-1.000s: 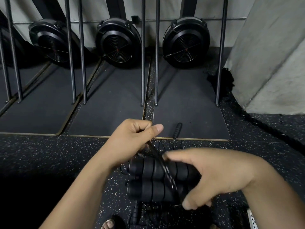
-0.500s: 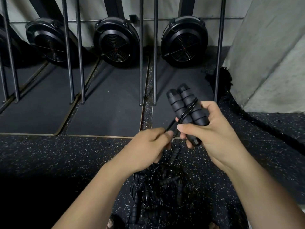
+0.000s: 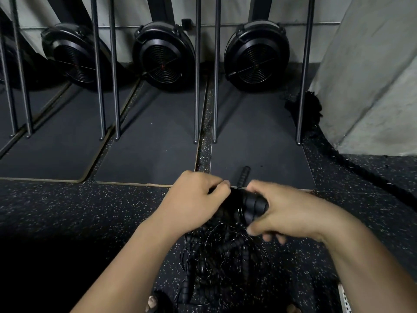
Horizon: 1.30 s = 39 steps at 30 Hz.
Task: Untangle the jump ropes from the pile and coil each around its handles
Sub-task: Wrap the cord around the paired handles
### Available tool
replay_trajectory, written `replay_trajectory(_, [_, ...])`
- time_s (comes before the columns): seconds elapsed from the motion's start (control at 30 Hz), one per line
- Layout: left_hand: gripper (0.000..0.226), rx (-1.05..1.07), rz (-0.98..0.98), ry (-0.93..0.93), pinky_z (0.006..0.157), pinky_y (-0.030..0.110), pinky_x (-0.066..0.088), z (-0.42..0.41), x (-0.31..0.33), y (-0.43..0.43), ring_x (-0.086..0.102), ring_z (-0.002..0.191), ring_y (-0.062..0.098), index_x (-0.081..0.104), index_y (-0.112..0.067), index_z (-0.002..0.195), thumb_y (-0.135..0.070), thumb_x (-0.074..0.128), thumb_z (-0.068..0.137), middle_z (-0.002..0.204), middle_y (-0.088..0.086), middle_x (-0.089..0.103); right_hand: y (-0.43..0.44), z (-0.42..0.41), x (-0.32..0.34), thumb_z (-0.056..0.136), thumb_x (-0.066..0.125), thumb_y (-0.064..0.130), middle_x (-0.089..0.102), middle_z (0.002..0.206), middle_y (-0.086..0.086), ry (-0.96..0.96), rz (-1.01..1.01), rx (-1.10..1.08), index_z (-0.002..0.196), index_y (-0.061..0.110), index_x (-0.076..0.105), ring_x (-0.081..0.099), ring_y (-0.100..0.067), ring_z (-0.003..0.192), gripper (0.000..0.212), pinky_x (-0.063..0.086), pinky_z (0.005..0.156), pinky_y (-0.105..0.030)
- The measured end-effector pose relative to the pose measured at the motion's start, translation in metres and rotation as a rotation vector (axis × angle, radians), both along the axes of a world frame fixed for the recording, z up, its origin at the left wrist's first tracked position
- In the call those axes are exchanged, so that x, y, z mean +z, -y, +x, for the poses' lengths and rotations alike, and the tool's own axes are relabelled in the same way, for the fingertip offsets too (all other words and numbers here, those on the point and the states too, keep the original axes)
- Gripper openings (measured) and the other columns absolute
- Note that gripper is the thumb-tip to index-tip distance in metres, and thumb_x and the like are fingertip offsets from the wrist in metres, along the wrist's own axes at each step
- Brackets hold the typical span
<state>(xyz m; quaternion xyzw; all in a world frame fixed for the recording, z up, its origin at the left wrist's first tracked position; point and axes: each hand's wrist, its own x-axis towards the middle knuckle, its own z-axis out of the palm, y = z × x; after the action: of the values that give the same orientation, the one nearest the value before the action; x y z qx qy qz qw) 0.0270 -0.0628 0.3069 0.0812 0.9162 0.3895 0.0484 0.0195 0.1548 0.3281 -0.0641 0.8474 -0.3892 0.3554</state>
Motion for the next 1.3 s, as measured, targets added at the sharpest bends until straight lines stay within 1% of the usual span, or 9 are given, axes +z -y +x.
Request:
replay_trajectory(0.33, [0.046,-0.153,0.637,0.275,0.051,0.023,0.03,-0.005,0.01,0.001,0.037,0.051,0.012,0.056,-0.009,0.061,-0.038,0.057,0.097,0.06,0.008,0.043,-0.013,0.012,0.04,0.091,0.082,-0.003,0.074,0.111,-0.031,0.31,-0.386,0.318,0.135,0.016,0.055,0.069,-0.025,0.076,0.055,0.047,0.05,-0.026])
replay_trajectory(0.43, [0.056,-0.36,0.586,0.296,0.046,0.019,0.035,0.0,0.006,0.001,0.052,0.046,0.008,0.062,-0.013,0.057,-0.035,0.053,0.108,0.054,0.002,0.054,-0.018,0.012,0.042,0.091,0.079,-0.009,0.076,0.11,-0.027,0.287,-0.546,0.321,0.139,0.012,0.054,0.068,-0.023,0.073,0.058,0.048,0.048,-0.025])
replay_trajectory(0.53, [0.047,-0.234,0.979,0.358,0.094,0.004,0.046,-0.002,0.009,-0.008,0.072,0.072,0.025,0.076,-0.002,0.075,0.007,0.042,0.106,0.071,0.026,0.07,-0.019,0.011,0.043,0.089,0.076,-0.013,0.074,0.11,-0.029,0.219,-0.77,0.22,0.136,0.012,0.057,0.066,-0.022,0.069,0.056,0.048,0.047,-0.024])
replay_trajectory(0.6, [0.059,-0.183,0.813,0.425,0.056,0.014,0.042,0.005,-0.007,-0.018,0.044,0.055,0.021,0.067,-0.018,0.054,0.004,0.04,0.101,0.053,0.011,0.05,-0.016,0.01,0.042,0.088,0.077,-0.009,0.071,0.11,-0.032,0.154,-0.913,0.083,0.133,0.0,0.053,0.064,-0.022,0.068,0.051,0.049,0.047,-0.025])
replay_trajectory(0.63, [0.063,-0.026,0.762,0.383,0.051,0.023,0.027,0.002,-0.011,-0.016,0.032,0.054,0.02,0.064,-0.016,0.052,-0.005,0.036,0.108,0.051,0.005,0.039,-0.014,0.009,0.042,0.087,0.079,-0.006,0.069,0.108,-0.033,0.122,-0.953,-0.012,0.134,-0.005,0.05,0.064,-0.022,0.068,0.055,0.048,0.047,-0.025])
replay_trajectory(0.73, [0.061,-0.045,0.671,0.355,0.058,0.032,0.029,-0.004,-0.007,-0.019,0.031,0.059,0.021,0.064,0.001,0.083,-0.041,0.034,0.116,0.063,0.009,0.027,-0.01,0.005,0.04,0.08,0.082,0.004,0.06,0.106,-0.046,0.012,-0.983,-0.328,0.134,-0.008,0.051,0.064,-0.024,0.069,0.063,0.046,0.048,-0.026])
replay_trajectory(0.97, [0.039,-0.128,0.076,0.31,0.072,0.032,0.051,0.0,-0.016,-0.02,0.071,0.073,0.015,0.064,-0.019,0.088,-0.044,0.046,0.113,0.078,0.002,0.077,-0.005,-0.007,0.004,0.087,0.089,0.011,0.078,0.097,-0.003,-0.374,-0.541,-0.595,0.129,0.021,0.049,0.077,-0.029,0.074,0.059,0.058,0.058,-0.041])
replay_trajectory(1.17, [0.047,-0.078,-0.001,0.223,0.053,0.03,0.041,-0.002,-0.017,-0.012,0.052,0.051,0.013,0.063,-0.011,0.083,-0.05,0.054,0.108,0.064,0.007,0.063,-0.009,-0.011,-0.009,0.087,0.089,0.027,0.077,0.084,-0.002,-0.435,0.046,-0.433,0.119,0.032,0.035,0.074,-0.022,0.062,0.063,0.063,0.073,-0.047])
replay_trajectory(1.3, [0.043,-0.031,0.053,0.109,0.05,0.026,0.035,-0.003,-0.008,-0.003,0.042,0.048,0.009,0.062,-0.015,0.074,-0.047,0.067,0.102,0.053,-0.006,0.049,-0.004,-0.007,-0.009,0.088,0.087,0.015,0.075,0.087,-0.005,-0.173,0.112,-0.178,0.114,0.029,0.038,0.069,-0.01,0.055,0.057,0.057,0.052,-0.03])
